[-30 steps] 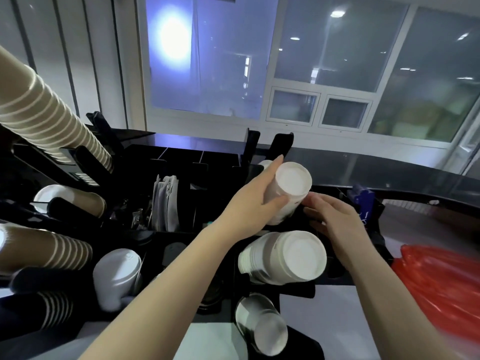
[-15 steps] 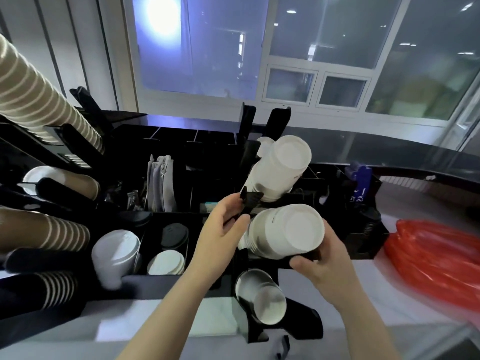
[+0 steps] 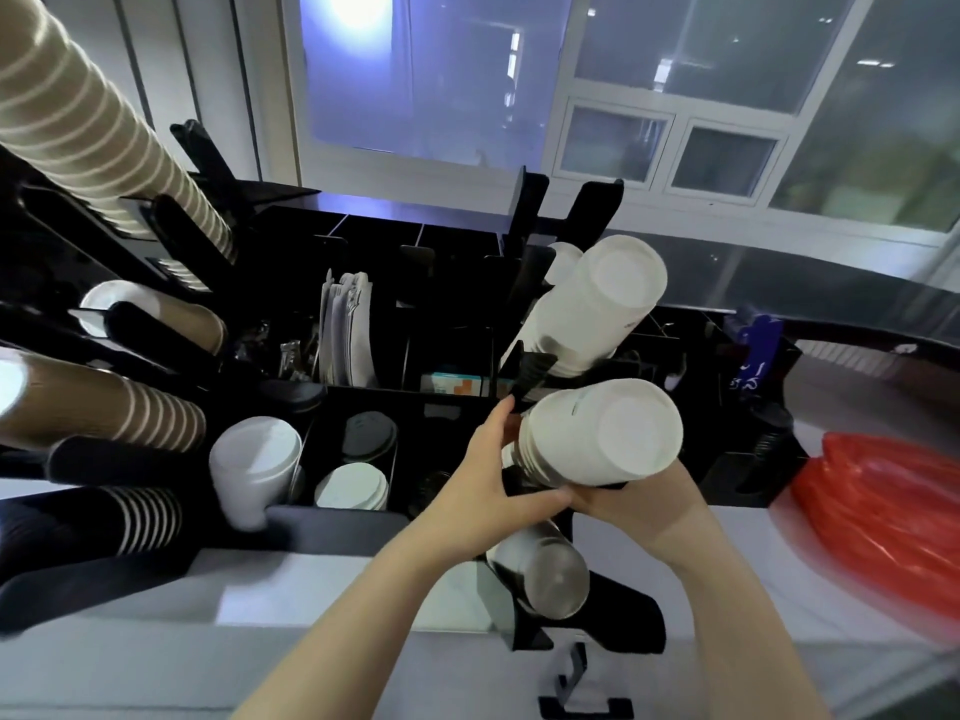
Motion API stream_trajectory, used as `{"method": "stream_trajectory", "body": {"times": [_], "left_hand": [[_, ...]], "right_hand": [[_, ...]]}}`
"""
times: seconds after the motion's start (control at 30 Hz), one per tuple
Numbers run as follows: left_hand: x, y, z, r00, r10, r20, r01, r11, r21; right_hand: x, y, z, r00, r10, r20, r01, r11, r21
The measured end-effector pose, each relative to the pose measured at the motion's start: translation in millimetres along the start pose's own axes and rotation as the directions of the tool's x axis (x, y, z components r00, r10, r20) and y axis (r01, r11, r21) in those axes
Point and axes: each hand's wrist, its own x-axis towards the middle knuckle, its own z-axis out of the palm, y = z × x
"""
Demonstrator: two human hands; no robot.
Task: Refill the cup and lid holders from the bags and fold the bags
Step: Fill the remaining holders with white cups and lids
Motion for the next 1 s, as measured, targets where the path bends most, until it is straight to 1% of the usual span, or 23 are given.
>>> {"method": "stream_trajectory", "body": {"times": [0.13,0.2,0.33,0.43,0.53,0.63,0.73,0.83,0.93,1.0], "left_hand": [[2.9,0.6,1.4,0.999,-0.048,0.025,0.048,0.999,-0.025],[4.1,0.0,-0.5,0.997,-0.070,0.037,0.070,0.997,-0.008],[8.6,0.4,-7.4,0.992,-0.098,0.082,0.097,0.995,0.014],[8.9,3.3,-8.0,0.991,-0.103,0.083,0.102,0.995,0.022],[6.7,6.1,-7.0,0.992,-0.091,0.086,0.090,0.996,0.022],[3.3,10.7,-8.0,0.993,-0.075,0.093,0.073,0.997,0.021],[-1.9,12.9,-7.1,0.995,-0.082,0.063,0.080,0.996,0.027],[-9.6,15.4,-4.3,1.000,-0.021,0.006,0.020,0.998,0.059],[-17.7,26.0,-1.1,0.990,0.129,-0.063,-0.123,0.988,0.088],[-24.7,39.0,-0.1,0.974,0.204,-0.095,-0.196,0.977,0.088]], "right_hand": [[4.6,2.3,2.0,1.000,0.016,0.003,-0.016,1.000,0.003],[4.7,2.5,2.9,1.000,0.022,-0.006,-0.022,1.000,-0.011],[2.5,4.4,3.4,0.999,0.000,-0.048,0.001,1.000,0.031],[0.9,1.6,1.3,0.998,-0.041,-0.047,0.041,0.999,0.012],[-1.4,-1.6,-4.0,0.998,-0.028,-0.059,0.035,0.991,0.130],[-4.7,-6.2,-2.9,0.999,-0.025,-0.038,0.031,0.985,0.167],[-13.9,-9.5,-2.7,0.999,-0.015,-0.046,0.024,0.979,0.202],[-24.0,-18.4,-5.2,0.996,-0.030,-0.079,0.046,0.977,0.206],[-31.1,-28.5,-6.8,0.990,-0.077,-0.117,0.099,0.975,0.200],[-38.3,-35.7,-6.3,0.981,-0.077,-0.180,0.112,0.975,0.191]]}}
